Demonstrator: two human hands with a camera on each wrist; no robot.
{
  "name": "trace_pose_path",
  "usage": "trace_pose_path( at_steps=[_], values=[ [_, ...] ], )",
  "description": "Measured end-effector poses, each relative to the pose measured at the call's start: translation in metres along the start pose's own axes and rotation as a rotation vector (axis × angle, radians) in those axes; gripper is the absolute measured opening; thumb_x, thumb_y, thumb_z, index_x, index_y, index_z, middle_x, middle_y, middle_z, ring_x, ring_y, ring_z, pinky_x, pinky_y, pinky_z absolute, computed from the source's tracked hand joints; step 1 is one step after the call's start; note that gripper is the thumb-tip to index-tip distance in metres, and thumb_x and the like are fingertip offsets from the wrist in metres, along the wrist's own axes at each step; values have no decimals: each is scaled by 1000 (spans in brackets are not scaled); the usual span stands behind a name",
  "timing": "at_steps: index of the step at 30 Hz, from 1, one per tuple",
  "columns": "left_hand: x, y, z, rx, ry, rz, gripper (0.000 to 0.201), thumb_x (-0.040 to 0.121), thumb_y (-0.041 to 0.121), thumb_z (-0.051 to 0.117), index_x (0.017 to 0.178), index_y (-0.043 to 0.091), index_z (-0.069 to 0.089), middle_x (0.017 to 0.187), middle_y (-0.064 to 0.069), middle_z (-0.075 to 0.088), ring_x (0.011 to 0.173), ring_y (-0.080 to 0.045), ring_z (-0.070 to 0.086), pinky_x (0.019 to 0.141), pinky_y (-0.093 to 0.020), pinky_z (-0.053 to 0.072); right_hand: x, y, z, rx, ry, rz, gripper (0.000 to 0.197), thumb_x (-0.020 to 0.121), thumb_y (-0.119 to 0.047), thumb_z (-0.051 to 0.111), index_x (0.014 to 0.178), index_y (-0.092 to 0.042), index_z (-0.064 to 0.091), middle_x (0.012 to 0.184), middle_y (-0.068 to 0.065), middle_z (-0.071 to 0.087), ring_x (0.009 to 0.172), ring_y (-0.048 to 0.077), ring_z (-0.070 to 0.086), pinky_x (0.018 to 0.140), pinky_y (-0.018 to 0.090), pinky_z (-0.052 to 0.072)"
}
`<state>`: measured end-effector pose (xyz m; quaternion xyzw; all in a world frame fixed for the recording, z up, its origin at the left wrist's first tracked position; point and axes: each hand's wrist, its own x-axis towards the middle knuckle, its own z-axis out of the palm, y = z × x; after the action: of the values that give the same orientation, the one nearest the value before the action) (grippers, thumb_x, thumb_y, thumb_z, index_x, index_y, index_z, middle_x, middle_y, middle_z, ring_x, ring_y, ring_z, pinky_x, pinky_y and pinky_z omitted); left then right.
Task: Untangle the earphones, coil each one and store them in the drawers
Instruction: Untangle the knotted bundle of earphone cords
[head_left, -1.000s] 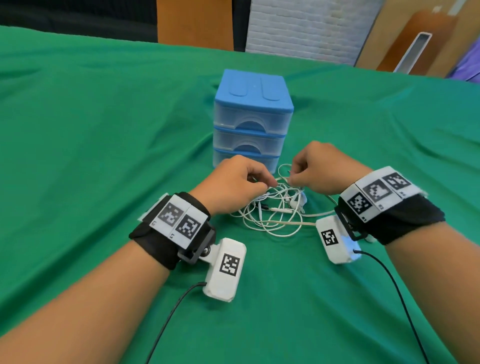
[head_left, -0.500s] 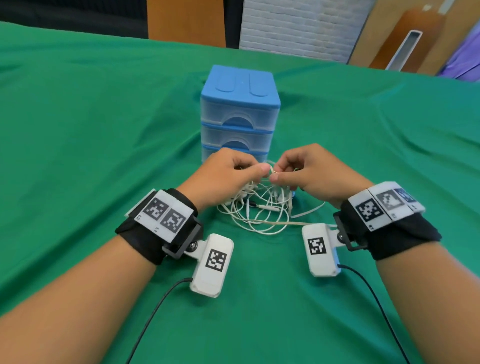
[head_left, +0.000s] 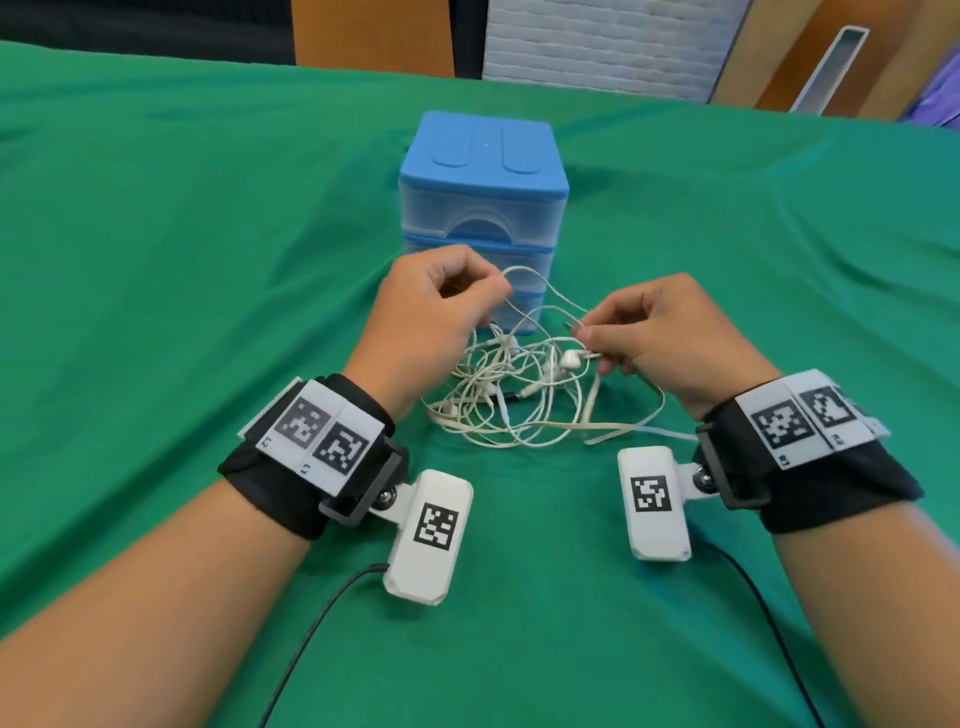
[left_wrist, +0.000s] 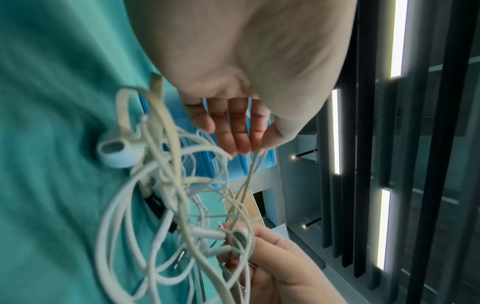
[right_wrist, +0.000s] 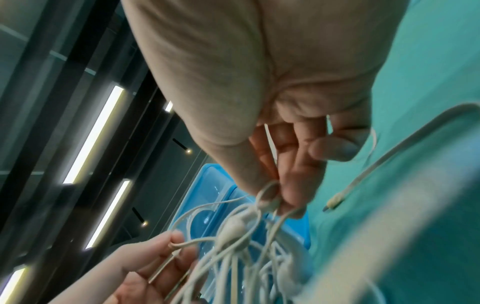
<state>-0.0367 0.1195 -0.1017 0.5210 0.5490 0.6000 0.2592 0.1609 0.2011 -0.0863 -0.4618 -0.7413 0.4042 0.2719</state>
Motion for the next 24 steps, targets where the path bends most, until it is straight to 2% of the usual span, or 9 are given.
trace_pose_path(
  at_steps=[2,5,8,9,12,15,19,21,24],
  values=[
    [-1,4,0,-97,-34,-5,16,96,5,60,82,12,61,83,-10,72,75,-14,65,67,-16,47,-2,-2,-7,-123,-10,-39,4,81,-12,78,79,-9,76,59,-3,68,51,6,57,55,18,42],
    [-3,9,0,-176,-156,24,16,101,9,55,88,17,56,92,-6,77,87,-16,71,74,-23,49,-4,-16,-14,-180,123,-246,14,79,-30,81,89,-21,76,83,-3,71,64,0,56,67,22,45],
    [-7,11,1,-309,-265,41,8,100,9,56,93,13,57,90,-4,74,88,-18,68,75,-25,49,-4,-36,-9,-328,16,-432,22,83,-38,78,102,-28,73,103,-3,61,93,6,58,74,14,41],
    [-7,11,1,-349,-269,39,6,99,10,56,94,13,58,87,-3,72,85,-17,67,75,-25,49,-3,-40,-6,-375,-25,-437,17,85,-36,76,97,-25,74,102,-2,60,95,9,58,74,16,40],
    [-5,11,-3,-436,-195,13,3,96,12,57,93,13,58,75,-1,62,71,-13,58,72,-26,49,5,-46,-8,-409,-15,-365,12,89,-21,69,83,-11,71,89,7,63,88,22,59,81,34,46],
    [-1,11,-11,-526,-73,-22,4,95,13,56,92,14,56,65,2,49,61,-12,48,67,-28,48,11,-45,-28,-372,65,-241,15,89,-16,61,81,-4,66,70,7,57,66,18,49,66,36,40],
    [2,11,-18,-540,9,-39,2,96,16,55,94,15,53,63,4,41,58,-10,41,64,-26,44,15,-43,-65,-185,329,-176,14,79,-29,55,72,-20,62,89,9,67,84,19,58,71,32,40],
    [2,11,-17,-529,4,-35,3,95,17,55,95,15,54,63,4,42,59,-11,41,63,-27,41,16,-47,-81,-100,464,-167,15,81,-32,51,68,-26,57,98,9,70,87,19,61,66,27,39],
    [1,13,-14,-497,-23,-27,4,95,18,57,94,15,56,64,2,47,59,-13,44,61,-26,40,18,-53,-101,-45,616,-191,16,82,-31,49,67,-30,54,95,5,69,86,20,60,67,29,42]
  ],
)
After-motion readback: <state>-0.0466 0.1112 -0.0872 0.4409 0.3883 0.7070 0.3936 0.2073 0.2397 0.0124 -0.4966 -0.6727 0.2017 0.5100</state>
